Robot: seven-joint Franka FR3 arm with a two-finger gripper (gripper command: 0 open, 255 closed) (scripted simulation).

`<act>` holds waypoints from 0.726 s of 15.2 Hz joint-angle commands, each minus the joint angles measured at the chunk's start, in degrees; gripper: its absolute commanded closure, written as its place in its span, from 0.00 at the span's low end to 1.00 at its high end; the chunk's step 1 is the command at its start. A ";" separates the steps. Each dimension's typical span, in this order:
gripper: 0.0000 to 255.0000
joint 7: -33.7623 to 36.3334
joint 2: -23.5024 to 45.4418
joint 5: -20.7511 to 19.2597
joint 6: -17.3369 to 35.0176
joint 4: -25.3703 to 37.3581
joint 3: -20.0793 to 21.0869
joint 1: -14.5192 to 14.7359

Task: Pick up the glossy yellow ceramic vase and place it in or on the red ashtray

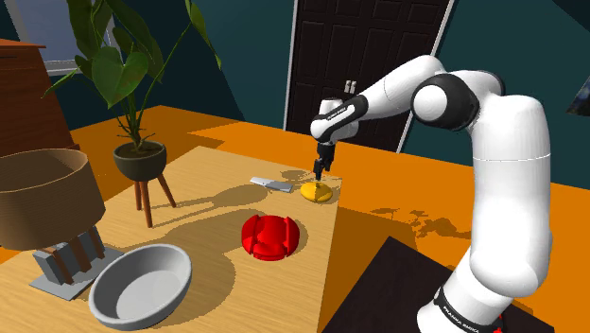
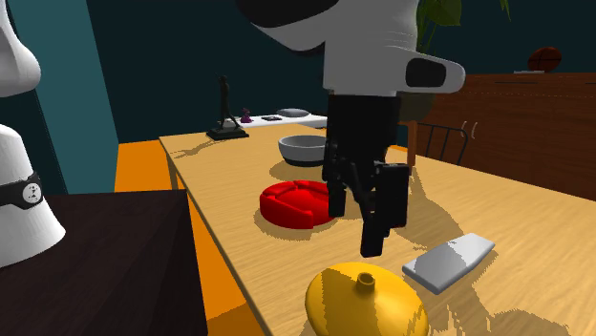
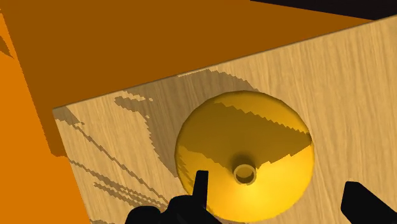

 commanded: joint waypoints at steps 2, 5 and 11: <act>0.00 -0.73 4.19 0.92 0.49 3.55 0.48 -0.79; 0.00 -0.92 5.57 1.22 2.22 3.18 0.67 -1.01; 0.00 -1.15 7.31 1.59 4.23 2.90 0.91 -1.29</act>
